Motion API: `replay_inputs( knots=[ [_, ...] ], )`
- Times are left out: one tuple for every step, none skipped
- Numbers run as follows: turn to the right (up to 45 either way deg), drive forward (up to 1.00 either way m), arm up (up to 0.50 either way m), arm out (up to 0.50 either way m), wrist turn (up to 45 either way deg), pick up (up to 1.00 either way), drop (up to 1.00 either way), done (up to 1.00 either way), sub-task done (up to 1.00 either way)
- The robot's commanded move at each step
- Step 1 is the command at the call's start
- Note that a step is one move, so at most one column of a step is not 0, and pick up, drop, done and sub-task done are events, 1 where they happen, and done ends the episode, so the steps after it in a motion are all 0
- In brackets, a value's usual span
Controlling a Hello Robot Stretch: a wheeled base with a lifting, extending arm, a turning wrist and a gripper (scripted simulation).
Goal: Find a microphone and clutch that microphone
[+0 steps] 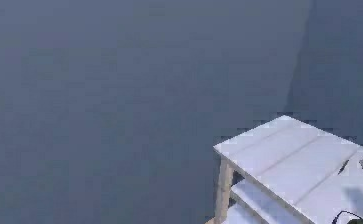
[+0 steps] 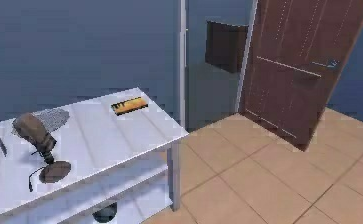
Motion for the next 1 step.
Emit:
replay_inputs(
  knots=[
    [-33.0, 0.0, 0.0, 0.0, 0.0, 0.0, 0.0, 0.0, 0.0]
  ],
)
